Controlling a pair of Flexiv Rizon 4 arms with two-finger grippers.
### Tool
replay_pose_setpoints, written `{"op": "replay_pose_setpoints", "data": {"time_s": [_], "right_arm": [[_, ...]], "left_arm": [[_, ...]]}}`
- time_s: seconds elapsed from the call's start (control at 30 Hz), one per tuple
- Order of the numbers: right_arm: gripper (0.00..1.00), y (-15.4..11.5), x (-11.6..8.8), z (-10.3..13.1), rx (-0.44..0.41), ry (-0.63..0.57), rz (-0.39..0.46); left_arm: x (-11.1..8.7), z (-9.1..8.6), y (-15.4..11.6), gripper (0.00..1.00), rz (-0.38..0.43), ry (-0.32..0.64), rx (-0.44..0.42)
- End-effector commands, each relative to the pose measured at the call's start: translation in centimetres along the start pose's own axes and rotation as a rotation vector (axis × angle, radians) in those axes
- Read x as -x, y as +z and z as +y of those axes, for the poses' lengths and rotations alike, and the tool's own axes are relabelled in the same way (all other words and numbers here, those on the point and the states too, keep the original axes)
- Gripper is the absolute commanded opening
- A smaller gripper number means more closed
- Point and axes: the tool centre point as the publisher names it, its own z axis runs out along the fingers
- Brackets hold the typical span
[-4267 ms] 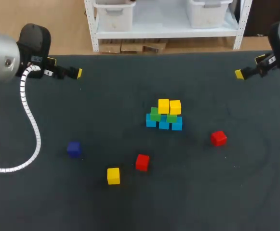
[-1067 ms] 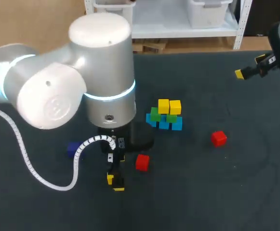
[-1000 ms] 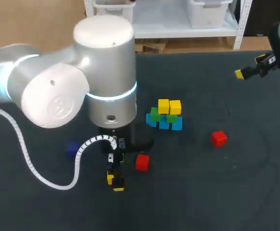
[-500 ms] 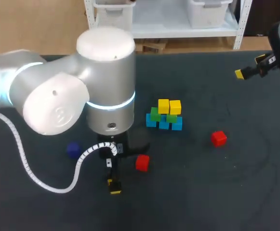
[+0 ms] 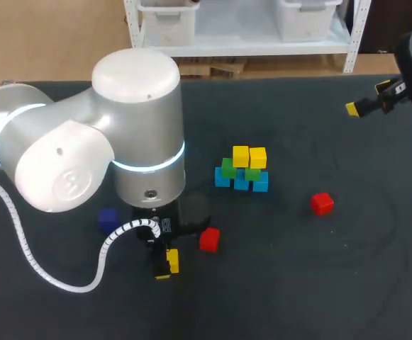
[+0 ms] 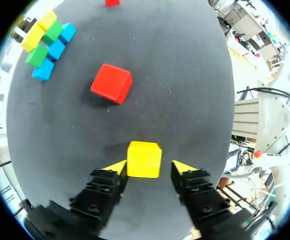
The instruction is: Place the blue cubes, place green cubes on the blue cubes, place the yellow cubes on the green cubes, then place the red cubes on the yellow cubes, and place purple cube on the red cubes.
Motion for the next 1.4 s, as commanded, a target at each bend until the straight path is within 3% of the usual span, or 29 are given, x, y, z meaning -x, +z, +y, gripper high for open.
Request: {"op": "replay_pose_setpoints", "data": {"time_s": [0.03,0.17,0.27,0.3,0.33,0.8,0.87,0.97,1.0,1.03,1.4], "right_arm": [[1.00,0.0,0.0,-0.1,0.003,0.000,0.001],[1.00,0.0,0.0,-0.1,0.003,0.000,0.001],[1.00,0.0,0.0,-0.1,0.003,0.000,0.001],[1.00,0.0,0.0,-0.1,0.003,0.000,0.001],[1.00,0.0,0.0,-0.1,0.003,0.000,0.001],[1.00,0.0,0.0,-0.1,0.003,0.000,0.001],[1.00,0.0,0.0,-0.1,0.003,0.000,0.001],[1.00,0.0,0.0,-0.1,0.003,0.000,0.001],[1.00,0.0,0.0,-0.1,0.003,0.000,0.001],[1.00,0.0,0.0,-0.1,0.003,0.000,0.001],[1.00,0.0,0.0,-0.1,0.003,0.000,0.001]], "left_arm": [[0.1,-0.3,0.0,0.44,0.003,0.012,0.006],[0.3,-0.3,0.1,0.40,0.003,0.026,0.003],[0.5,-0.3,0.1,0.46,0.007,0.036,0.002],[0.5,-0.3,0.1,0.63,0.009,0.040,0.000],[0.5,-0.4,0.1,0.98,0.009,0.041,-0.001],[1.1,0.2,0.3,1.00,-0.021,0.042,0.003],[1.1,0.2,0.2,0.47,-0.025,0.041,0.006],[1.2,0.2,0.1,0.24,-0.040,0.041,0.007],[1.2,0.2,0.0,0.07,-0.041,0.041,0.007],[1.2,0.2,0.0,0.00,-0.042,0.042,0.008],[0.9,0.5,-1.2,0.00,-0.026,0.037,0.013]]}}
